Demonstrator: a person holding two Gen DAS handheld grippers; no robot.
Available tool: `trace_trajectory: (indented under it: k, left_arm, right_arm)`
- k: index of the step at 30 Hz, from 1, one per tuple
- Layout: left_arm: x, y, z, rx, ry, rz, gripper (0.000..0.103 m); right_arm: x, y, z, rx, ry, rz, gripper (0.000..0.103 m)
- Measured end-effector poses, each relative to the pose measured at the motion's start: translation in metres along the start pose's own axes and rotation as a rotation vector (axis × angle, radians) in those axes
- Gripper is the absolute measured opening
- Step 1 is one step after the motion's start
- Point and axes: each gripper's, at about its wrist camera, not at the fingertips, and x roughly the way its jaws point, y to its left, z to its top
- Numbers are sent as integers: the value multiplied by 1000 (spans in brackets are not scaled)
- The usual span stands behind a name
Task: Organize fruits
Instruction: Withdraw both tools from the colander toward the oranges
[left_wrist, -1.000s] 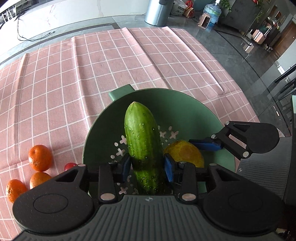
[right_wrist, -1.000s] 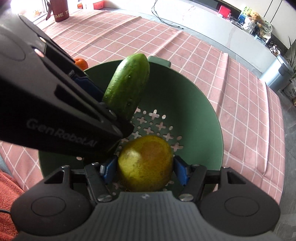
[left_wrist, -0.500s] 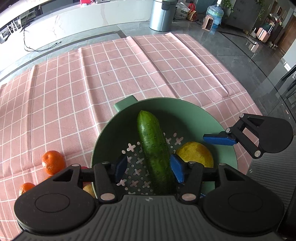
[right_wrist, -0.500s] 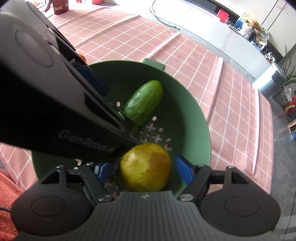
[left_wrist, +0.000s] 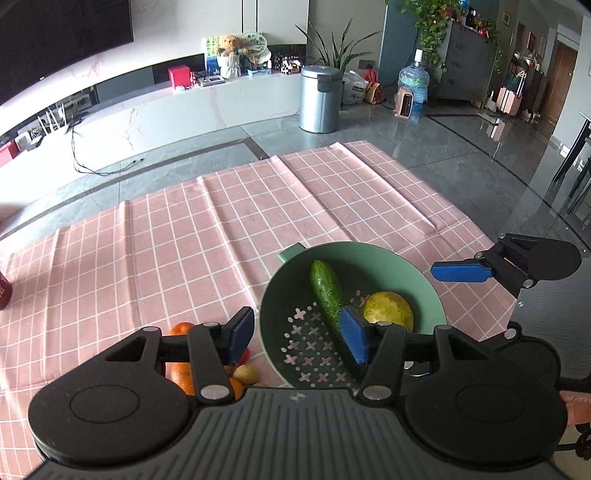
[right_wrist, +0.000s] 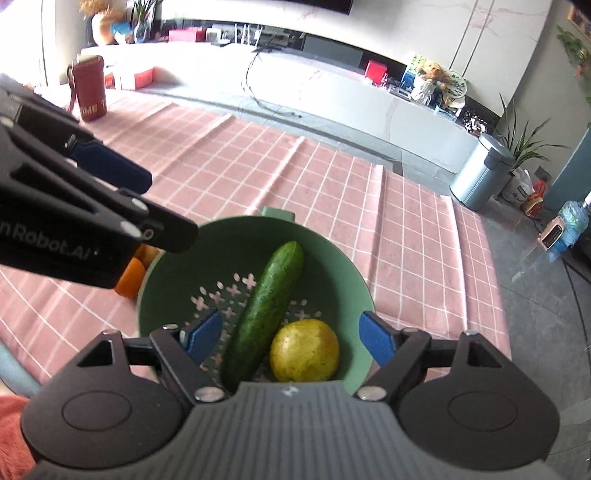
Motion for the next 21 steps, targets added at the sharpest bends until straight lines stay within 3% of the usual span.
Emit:
trace_trajectory:
  k: [3,6,9,12,17,21]
  left_arm:
    - [-17,13,-12,11,-23,10,64]
    - [-32,28,-27,15,-73,24,64]
    - [-43,44,-39,23,-91,27,71]
    - [-52,63,-51,5,-94,8,71]
    - [-57,96,-78,-54,-73,29,71]
    - [-48,116,-93,-106,-34,3,70]
  right_arm:
    - [-14,7,-1,76,-83,22,86]
    - [-25,29,-8,116,-159,30,87]
    - [-32,55,-16,184,-193,85,87]
    - [-32,74,-20,270,-211,152,88]
    - [-31,112,-27,328,-195,164,88]
    - [-22,130,-33,362,-170,182,88]
